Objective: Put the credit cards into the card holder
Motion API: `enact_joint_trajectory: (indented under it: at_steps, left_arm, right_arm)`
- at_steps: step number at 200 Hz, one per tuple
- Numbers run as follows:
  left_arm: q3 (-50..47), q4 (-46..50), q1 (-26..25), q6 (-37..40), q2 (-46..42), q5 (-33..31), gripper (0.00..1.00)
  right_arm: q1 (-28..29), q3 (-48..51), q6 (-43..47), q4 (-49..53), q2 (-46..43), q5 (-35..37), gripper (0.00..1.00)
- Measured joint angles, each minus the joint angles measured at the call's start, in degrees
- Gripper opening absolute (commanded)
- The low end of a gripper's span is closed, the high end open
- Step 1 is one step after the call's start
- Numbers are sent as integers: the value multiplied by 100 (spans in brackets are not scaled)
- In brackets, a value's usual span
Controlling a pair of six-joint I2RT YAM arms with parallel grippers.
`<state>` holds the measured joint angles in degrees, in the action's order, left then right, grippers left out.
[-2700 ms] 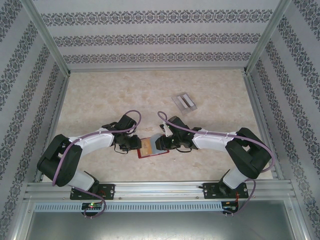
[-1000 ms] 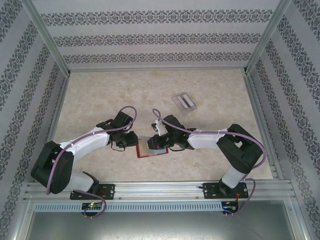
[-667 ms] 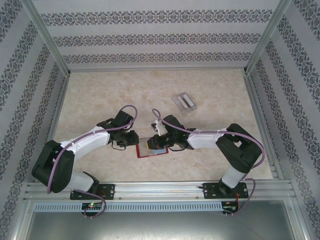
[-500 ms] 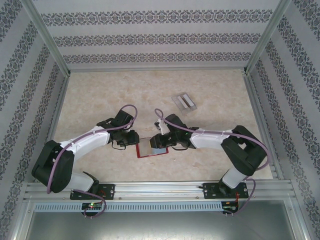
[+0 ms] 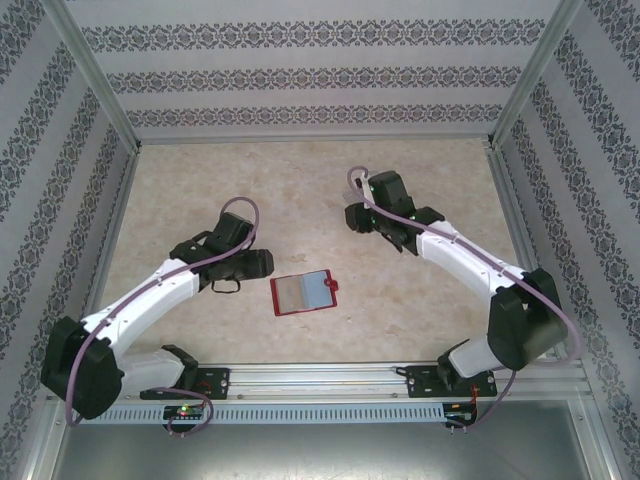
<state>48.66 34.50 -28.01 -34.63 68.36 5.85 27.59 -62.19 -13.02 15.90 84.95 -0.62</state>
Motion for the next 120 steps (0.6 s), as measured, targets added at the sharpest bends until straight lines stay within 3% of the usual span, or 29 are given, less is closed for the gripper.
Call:
enact_joint_trajectory:
  at_steps: [68,120]
  left_arm:
    - [48,273,0,127,-162,-334,73]
    - [-308,264,0,125,-415,-328,75]
  right_arm:
    - [-404,-1447,1012,1099,1816,822,55]
    - [-424,-2072,1364,1565,2369,1296,56]
